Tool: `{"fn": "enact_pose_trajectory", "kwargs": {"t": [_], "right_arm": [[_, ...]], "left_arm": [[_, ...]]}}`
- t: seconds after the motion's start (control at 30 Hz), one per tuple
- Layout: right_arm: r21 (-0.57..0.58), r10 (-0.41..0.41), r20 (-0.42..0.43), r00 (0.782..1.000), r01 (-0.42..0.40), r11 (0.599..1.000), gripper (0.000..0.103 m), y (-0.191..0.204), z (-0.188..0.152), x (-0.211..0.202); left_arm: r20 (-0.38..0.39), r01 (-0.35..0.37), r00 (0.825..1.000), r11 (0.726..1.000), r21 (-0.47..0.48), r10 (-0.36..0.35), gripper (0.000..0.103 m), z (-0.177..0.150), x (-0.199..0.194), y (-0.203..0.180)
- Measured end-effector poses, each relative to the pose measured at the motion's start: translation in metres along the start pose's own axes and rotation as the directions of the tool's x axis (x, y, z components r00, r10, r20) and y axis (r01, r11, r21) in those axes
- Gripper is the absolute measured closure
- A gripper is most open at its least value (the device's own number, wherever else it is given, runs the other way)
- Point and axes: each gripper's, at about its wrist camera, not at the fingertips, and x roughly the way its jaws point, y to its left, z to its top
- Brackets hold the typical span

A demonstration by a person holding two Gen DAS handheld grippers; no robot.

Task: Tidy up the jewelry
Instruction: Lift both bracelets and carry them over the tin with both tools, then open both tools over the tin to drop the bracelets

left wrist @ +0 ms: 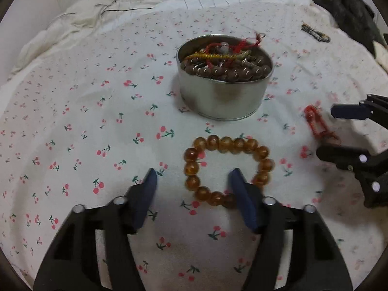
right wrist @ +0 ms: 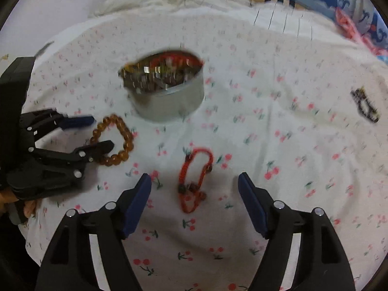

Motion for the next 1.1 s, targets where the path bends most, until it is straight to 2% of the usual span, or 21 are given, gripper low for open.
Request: {"fn": "enact_pose_trajectory", "kwargs": {"t": [0.03,0.07,0.1,0.17,0.27,0.37,0.43,0.53,0.67,0.87,0.9,1.0,1.1], "right_arm": [[-0.013,0.004,-0.011,1.0,-0.004,1.0,0.053,0.003,-0.002,0.004],[-0.023,0.003,-0.011,1.0,-0.003,1.0,0.077,0.005,-0.002,0.005],[-0.03,0.022,-0.012,1.0,-0.022,0.999,0.087,0.006,-0.002,0.005],[-0.017,0.035,0.002,0.999,-0.035,0.999,0.087,0.005,-0.002,0.002],[0.019,0.07,0.05,0.996,-0.071,0.997,0.087,-0.001,0.001,-0.009],[0.071,0.12,0.121,0.985,-0.129,0.989,0.087,-0.01,0.005,-0.026],[0.083,0.178,0.174,0.969,-0.194,0.977,0.087,-0.014,0.009,-0.039],[0.059,0.221,0.229,0.948,-0.24,0.969,0.087,-0.01,0.02,-0.053],[0.015,0.236,0.251,0.939,-0.247,0.969,0.087,0.003,0.048,-0.055],[-0.044,0.246,0.228,0.942,-0.243,0.969,0.087,0.014,0.091,-0.033],[-0.049,0.247,0.223,0.943,-0.242,0.969,0.087,0.015,0.092,-0.032],[-0.055,0.245,0.192,0.95,-0.239,0.969,0.087,0.015,0.102,-0.015],[-0.045,0.235,0.143,0.961,-0.231,0.972,0.087,0.013,0.105,0.006]], "left_arm": [[-0.002,0.001,1.0,1.0,0.006,-0.001,0.041,0.0,0.0,-0.002],[-0.006,0.027,1.0,1.0,0.007,-0.027,0.047,0.001,-0.001,-0.002],[-0.015,0.089,0.996,0.996,-0.008,-0.089,0.058,0.002,-0.001,0.0],[-0.027,0.148,0.989,0.989,-0.007,-0.149,0.093,0.003,-0.003,-0.002],[-0.023,0.249,0.968,0.967,-0.052,-0.25,0.093,0.005,-0.008,0.003],[0.024,0.323,0.946,0.942,-0.096,-0.322,0.093,0.009,-0.021,0.012],[0.079,0.359,0.933,0.925,-0.124,-0.352,0.093,0.014,-0.036,0.023],[0.179,0.384,0.917,0.911,-0.15,-0.357,0.093,0.033,-0.059,0.036],[0.29,0.378,0.901,0.913,-0.153,-0.324,0.093,0.061,-0.083,0.043],[0.366,0.413,0.871,0.892,-0.184,-0.328,0.093,0.098,-0.084,0.06],[0.366,0.417,0.87,0.889,-0.188,-0.33,0.093,0.103,-0.08,0.061],[0.333,0.415,0.881,0.887,-0.204,-0.335,0.092,0.113,-0.059,0.06],[0.251,0.398,0.906,0.886,-0.238,-0.34,0.092,0.108,-0.026,0.057]]}}
